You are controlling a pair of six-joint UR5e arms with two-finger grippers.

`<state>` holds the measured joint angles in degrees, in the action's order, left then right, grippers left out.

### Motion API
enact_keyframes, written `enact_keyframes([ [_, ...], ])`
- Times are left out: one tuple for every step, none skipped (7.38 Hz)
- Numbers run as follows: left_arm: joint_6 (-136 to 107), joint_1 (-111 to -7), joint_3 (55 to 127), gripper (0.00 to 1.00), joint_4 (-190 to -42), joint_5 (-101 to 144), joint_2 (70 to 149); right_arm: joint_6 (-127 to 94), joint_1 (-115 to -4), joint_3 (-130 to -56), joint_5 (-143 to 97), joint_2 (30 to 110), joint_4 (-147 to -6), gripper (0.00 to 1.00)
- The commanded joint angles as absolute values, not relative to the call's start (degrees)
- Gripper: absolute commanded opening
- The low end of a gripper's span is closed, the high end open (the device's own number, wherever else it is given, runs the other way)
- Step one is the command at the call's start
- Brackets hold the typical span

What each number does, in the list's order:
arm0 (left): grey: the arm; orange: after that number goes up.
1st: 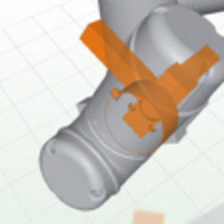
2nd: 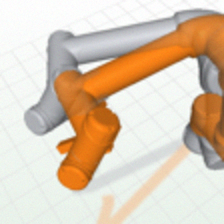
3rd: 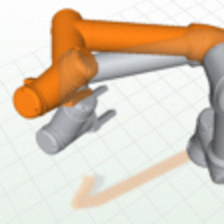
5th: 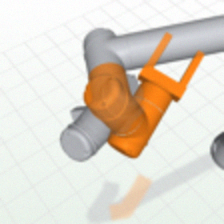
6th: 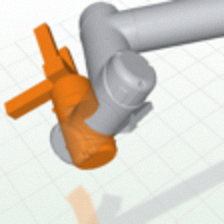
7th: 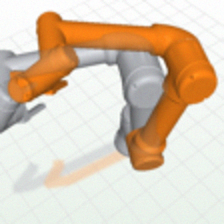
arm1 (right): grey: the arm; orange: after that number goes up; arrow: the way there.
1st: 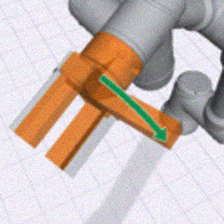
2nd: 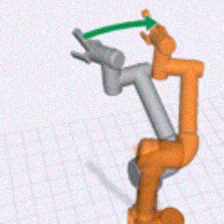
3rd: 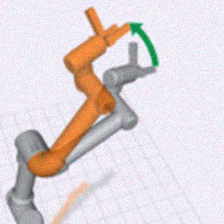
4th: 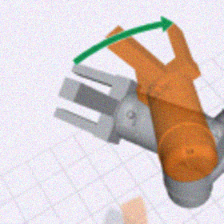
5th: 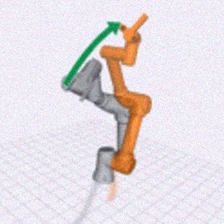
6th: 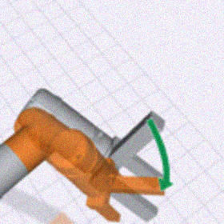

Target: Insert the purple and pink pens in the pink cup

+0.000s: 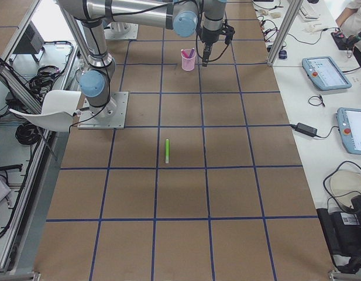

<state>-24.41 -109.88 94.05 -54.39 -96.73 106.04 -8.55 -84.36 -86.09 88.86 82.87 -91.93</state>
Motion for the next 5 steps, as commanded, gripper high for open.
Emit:
enact_keyframes([
  [-15.0, -98.7, 92.6, 1.00, -68.4, -88.4, 102.3, -9.8, -88.6, -85.5, 88.2, 84.8, -91.5, 1.00],
  [-5.5, -93.7, 91.3, 1.00, -73.4, -88.4, 100.0, -12.4, -92.6, -85.6, 89.1, 86.3, -91.5, 1.00],
  [-0.6, -89.6, 91.0, 1.00, -77.4, -88.3, 98.4, -10.0, -93.2, -86.6, 92.3, 86.8, -89.8, 1.00],
  [0.3, -86.3, 91.0, 1.00, -82.3, -88.5, 96.0, -1.0, -92.6, -86.0, 93.9, 87.8, -90.9, 1.00],
  [3.3, -86.0, 91.6, 1.00, -87.5, -90.9, 93.1, 0.1, -93.0, -87.1, 93.3, 88.2, -91.8, 1.00],
])
